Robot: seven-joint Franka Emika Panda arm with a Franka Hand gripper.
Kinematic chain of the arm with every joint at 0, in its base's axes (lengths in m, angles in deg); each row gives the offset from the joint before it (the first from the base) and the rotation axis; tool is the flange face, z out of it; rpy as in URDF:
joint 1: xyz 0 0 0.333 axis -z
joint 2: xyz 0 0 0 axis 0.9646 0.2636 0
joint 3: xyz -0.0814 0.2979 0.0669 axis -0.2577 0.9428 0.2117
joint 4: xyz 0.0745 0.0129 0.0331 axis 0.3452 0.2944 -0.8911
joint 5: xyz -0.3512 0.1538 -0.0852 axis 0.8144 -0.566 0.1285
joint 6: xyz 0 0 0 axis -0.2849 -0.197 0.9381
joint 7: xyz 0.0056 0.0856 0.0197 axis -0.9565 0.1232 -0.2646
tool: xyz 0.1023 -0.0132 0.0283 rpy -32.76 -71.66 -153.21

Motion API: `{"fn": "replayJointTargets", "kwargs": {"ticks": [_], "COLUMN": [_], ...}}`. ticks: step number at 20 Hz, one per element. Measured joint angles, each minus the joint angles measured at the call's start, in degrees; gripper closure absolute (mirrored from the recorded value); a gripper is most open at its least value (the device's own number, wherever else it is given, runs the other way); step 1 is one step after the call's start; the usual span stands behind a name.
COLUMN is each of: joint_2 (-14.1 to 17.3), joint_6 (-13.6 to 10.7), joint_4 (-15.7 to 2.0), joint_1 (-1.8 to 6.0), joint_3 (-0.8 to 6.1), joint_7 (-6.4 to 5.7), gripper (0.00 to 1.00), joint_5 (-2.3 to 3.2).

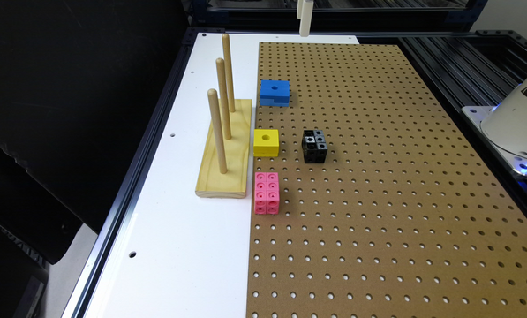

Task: Pick up blue block.

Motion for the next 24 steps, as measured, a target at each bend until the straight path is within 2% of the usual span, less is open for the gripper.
{"fn": "replayJointTargets", "kwargs": {"ticks": [9, 11, 14, 17, 20, 24], "joint_2": [4.1, 6.9, 9.0, 9.4, 9.4, 9.4], "joint_6": [3.9, 6.7, 9.0, 9.4, 9.4, 9.4], "joint_4": [0.12, 0.18, 0.10, -0.28, -0.55, -0.66], "joint_1": [-0.01, -0.01, -0.03, -0.09, -0.09, -0.08], "joint_3": [0.10, 0.12, 0.17, 0.84, 1.99, 2.25], "joint_7": [0.00, 0.00, -0.01, -0.45, -1.31, -1.40], "gripper": [0.00, 0.00, 0.00, 0.00, 0.00, 0.00], "joint_5": [0.00, 0.00, 0.00, -0.04, -0.04, -0.04]}}
